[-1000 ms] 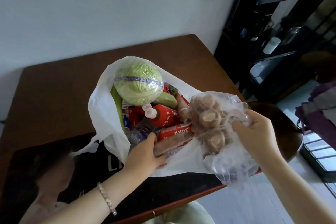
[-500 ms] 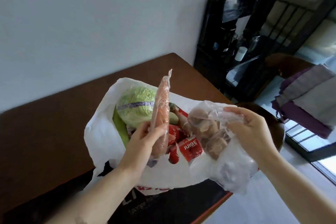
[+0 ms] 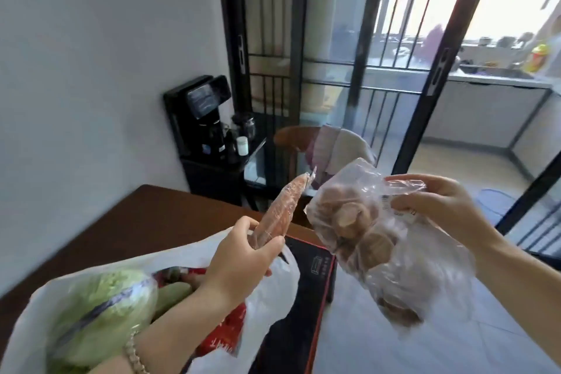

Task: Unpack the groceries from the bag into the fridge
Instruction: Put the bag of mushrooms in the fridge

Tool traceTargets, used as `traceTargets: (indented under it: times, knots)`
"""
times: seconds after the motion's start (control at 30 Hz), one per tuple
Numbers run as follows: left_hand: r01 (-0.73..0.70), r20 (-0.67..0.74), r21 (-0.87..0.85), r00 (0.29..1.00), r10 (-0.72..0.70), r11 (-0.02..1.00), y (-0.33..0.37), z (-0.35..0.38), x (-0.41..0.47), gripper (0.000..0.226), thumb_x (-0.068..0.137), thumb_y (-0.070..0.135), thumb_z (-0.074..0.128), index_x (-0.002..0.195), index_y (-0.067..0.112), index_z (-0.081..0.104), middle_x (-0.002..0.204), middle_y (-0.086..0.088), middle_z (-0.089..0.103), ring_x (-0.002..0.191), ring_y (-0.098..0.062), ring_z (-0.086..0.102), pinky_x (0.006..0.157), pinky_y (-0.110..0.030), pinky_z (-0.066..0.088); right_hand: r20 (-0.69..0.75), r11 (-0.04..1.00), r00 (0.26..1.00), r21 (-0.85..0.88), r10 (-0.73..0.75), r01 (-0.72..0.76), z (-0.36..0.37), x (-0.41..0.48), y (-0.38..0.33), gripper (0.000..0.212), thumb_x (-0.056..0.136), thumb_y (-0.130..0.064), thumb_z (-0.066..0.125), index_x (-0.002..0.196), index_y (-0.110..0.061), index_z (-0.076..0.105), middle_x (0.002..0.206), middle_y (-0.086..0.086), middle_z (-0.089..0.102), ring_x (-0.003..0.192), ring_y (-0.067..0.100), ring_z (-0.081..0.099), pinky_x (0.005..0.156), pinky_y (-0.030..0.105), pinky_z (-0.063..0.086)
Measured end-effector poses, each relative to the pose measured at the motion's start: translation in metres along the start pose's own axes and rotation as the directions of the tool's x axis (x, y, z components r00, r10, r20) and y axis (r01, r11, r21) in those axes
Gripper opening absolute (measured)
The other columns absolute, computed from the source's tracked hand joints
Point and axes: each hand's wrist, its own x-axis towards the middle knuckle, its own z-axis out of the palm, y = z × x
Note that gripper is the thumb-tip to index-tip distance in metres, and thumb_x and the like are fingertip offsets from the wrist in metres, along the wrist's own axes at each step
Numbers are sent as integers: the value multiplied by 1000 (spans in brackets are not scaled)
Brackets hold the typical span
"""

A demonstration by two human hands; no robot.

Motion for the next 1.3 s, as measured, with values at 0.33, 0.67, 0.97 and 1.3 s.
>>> traceTargets:
  times: [0.33,0.67,0.97,1.3]
  knots:
    - [-243,377,39,902,211,969,148,247,33,21,82,28,66,89,14,52,73,-10,67,53,-15,61,60,-37,55,-451,955,886,-200,110,-220,-273,-62,83,18,56,-3,70,73,-7,72,39,-11,57,38,-2,50,45,14,41]
    - [-292,627,-144,712,315,946,313,583,-3,21,77,19,70,84,10,53,61,-12,62,50,-25,56,53,-31,44,-756,889,636,-177,153,-423,-592,-152,121,14,46,-21,70,61,-18,71,53,-7,58,58,4,53,59,17,43]
    - [-340,746,-257,525,409,905,443,815,-27,27,74,25,71,86,7,55,64,-14,63,51,-24,57,52,-32,45,-893,750,433,-202,123,-630,-824,-187,170,13,74,5,64,74,-4,73,55,1,52,55,11,40,49,22,31]
    - [-533,804,-345,257,536,773,616,1071,-10,22,75,29,71,83,17,55,66,-4,67,49,-15,59,49,-30,47,-991,626,135,-120,-23,-770,-1054,-169,201,28,85,-8,59,93,18,62,95,34,64,78,42,61,58,27,33]
